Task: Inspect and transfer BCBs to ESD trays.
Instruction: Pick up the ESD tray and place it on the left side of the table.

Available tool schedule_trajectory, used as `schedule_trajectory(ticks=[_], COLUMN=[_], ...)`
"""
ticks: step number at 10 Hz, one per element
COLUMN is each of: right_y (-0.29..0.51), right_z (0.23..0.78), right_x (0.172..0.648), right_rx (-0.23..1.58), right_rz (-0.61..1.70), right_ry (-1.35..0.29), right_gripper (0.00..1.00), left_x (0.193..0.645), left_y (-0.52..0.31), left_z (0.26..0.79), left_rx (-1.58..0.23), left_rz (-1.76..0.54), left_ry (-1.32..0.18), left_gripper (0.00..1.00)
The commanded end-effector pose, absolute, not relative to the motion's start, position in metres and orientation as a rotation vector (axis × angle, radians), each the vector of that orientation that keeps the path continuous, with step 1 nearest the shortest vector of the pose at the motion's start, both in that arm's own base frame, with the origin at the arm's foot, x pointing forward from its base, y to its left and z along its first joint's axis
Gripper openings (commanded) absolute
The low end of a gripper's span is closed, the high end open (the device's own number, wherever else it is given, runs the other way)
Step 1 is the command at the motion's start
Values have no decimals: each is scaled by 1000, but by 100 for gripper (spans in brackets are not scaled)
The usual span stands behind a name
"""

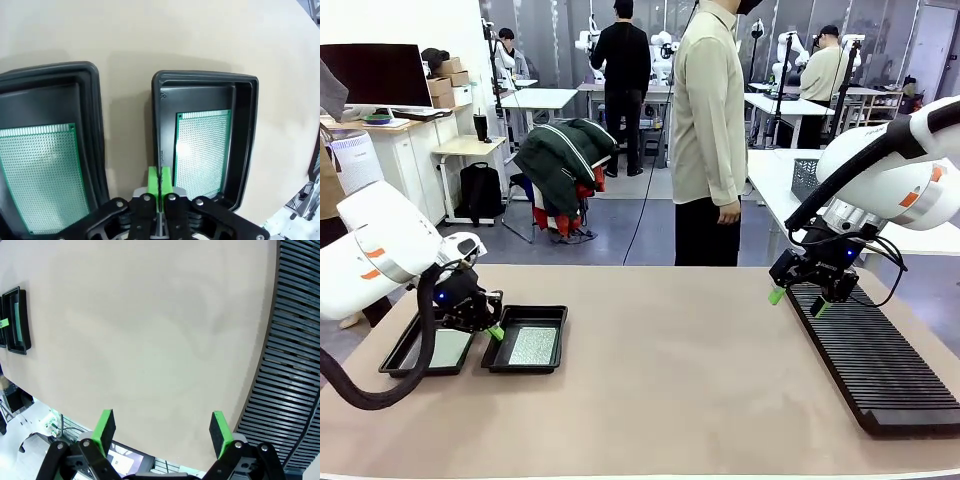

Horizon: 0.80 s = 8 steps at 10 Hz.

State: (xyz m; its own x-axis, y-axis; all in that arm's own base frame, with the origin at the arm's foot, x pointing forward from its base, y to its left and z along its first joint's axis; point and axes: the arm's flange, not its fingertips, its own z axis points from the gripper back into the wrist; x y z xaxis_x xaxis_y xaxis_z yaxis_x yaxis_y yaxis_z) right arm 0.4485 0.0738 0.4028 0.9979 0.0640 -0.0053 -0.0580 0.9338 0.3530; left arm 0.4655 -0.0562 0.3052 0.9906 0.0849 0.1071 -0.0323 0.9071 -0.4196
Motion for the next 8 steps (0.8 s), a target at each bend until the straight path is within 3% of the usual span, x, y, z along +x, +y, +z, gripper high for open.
schedule_trajectory(ticks=[1,8], right_y=[75,75], right_z=[404,404], right_x=[449,449], right_rx=[345,345], right_rz=[48,48], right_ry=[21,21], right_gripper=[100,100], left_x=[470,466], left_y=[-61,-59], left_z=[296,302], left_rx=[-443,-425], left_rz=[61,58], left_ry=[-143,-124], left_gripper=[3,3])
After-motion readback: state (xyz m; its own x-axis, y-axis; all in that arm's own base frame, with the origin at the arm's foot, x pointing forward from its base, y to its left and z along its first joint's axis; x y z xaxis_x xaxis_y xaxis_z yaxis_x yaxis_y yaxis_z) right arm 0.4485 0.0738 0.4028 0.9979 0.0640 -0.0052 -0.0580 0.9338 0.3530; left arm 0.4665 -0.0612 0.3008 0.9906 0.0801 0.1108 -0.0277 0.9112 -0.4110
